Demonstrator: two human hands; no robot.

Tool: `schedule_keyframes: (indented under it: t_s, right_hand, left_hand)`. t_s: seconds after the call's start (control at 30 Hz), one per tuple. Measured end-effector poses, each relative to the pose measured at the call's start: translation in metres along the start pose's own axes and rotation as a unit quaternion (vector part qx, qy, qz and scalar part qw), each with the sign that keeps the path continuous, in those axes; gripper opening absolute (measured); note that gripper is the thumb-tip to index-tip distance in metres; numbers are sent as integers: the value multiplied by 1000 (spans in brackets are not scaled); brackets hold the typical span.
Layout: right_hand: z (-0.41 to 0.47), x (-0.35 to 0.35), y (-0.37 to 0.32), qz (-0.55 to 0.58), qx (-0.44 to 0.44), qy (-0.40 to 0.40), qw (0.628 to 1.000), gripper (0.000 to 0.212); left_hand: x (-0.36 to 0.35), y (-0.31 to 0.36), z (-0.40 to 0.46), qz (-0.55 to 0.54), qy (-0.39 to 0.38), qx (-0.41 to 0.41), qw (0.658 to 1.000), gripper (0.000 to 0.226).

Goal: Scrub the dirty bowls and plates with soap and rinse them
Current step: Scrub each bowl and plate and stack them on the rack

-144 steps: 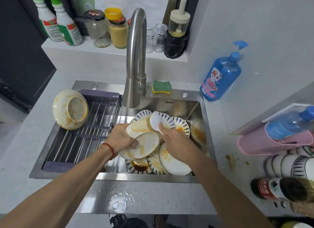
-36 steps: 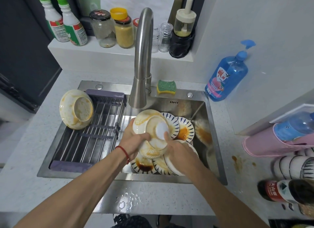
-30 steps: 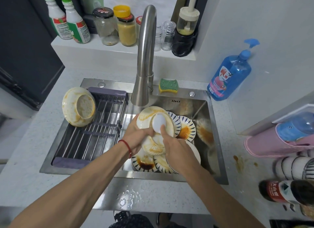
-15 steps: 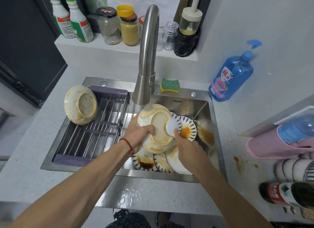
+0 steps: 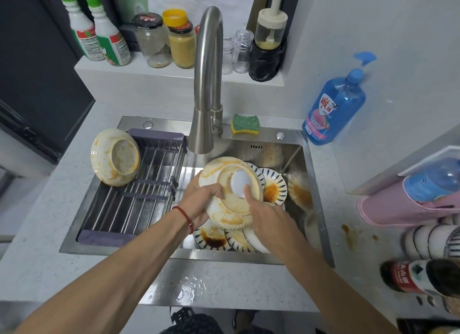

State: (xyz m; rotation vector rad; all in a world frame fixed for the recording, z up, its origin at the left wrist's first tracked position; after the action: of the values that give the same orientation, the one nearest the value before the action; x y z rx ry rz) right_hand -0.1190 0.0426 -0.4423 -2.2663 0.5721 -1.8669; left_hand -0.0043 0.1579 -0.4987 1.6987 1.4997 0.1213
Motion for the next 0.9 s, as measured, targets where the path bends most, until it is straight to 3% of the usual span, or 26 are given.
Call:
schedule_keyframes:
  t_s: [0.1, 0.27, 0.4, 0.57, 0.7, 0.9]
  right_hand:
    - [19, 10, 21, -31, -46, 20, 998, 73]
    - [4, -8, -6, 7, 25, -27, 999, 81]
    - [16, 5, 13, -18, -29, 1, 999, 78]
    - [1, -9, -20, 2, 24, -14, 1000, 83]
    - [10, 0, 8, -20, -19, -13, 1000, 76]
    - [-10, -13, -13, -10, 19, -32, 999, 81]
  left_hand:
    - [-5, -2, -2, 11, -1, 0, 1000, 68]
    - [8, 5, -2, 11, 11, -7, 1000, 79]
    - [7, 1, -5, 25, 12, -3, 1000, 82]
    - [15, 6, -6, 11, 14, 16, 1000, 72]
    - [10, 5, -11, 18, 11, 15, 1000, 85]
    - [19, 4, -4, -15, 17, 14, 1000, 68]
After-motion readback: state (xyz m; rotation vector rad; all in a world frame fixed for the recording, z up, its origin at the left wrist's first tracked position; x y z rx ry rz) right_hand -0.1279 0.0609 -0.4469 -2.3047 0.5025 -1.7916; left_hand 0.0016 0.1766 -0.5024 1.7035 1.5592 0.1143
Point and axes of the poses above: each hand's wrist, its own z-axis towards the middle knuckle, its own x-axis out of the back of the hand, y = z × x, the point moved 8 cm from there along z, towards the middle knuckle, and after that the axes turned 9 degrees about x, right-handed, at the moved point
